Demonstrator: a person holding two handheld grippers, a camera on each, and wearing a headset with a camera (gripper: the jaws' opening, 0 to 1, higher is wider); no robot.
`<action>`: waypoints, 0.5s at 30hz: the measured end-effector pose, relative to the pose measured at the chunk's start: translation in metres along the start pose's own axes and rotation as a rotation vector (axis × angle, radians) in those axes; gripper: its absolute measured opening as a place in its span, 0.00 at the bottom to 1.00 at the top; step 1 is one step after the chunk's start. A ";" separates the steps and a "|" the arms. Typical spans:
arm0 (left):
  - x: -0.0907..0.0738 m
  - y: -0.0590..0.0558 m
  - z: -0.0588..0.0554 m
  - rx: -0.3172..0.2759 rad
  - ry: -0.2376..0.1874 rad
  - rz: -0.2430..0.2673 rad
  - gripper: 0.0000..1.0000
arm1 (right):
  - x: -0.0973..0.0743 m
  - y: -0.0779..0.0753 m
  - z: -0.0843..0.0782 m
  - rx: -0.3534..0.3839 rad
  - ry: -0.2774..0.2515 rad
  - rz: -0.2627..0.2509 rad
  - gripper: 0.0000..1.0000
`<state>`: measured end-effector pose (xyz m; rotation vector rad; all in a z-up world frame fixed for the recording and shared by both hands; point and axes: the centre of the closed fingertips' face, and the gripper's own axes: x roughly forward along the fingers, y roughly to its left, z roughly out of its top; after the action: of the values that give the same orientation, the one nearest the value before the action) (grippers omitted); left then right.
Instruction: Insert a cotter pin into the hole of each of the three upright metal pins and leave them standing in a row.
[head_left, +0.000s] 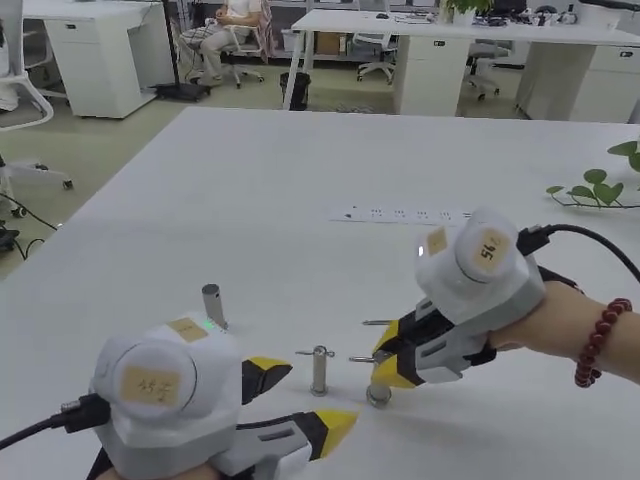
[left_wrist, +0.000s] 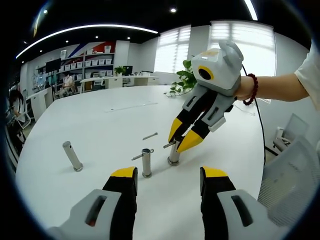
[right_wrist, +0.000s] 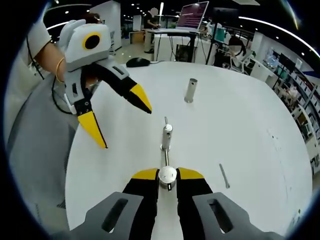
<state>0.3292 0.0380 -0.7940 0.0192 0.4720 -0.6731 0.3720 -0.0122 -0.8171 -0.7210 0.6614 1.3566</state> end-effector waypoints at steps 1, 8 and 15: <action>-0.001 0.001 0.000 0.003 0.001 0.002 0.51 | 0.000 -0.001 -0.001 -0.002 0.001 0.001 0.13; -0.006 0.002 0.000 0.021 -0.004 0.007 0.58 | 0.001 -0.005 -0.004 0.009 0.007 0.007 0.13; -0.007 0.002 0.002 0.026 -0.017 0.004 0.65 | 0.000 -0.006 -0.007 0.013 0.008 0.018 0.13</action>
<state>0.3261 0.0433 -0.7890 0.0392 0.4467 -0.6752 0.3783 -0.0180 -0.8213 -0.7114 0.6837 1.3653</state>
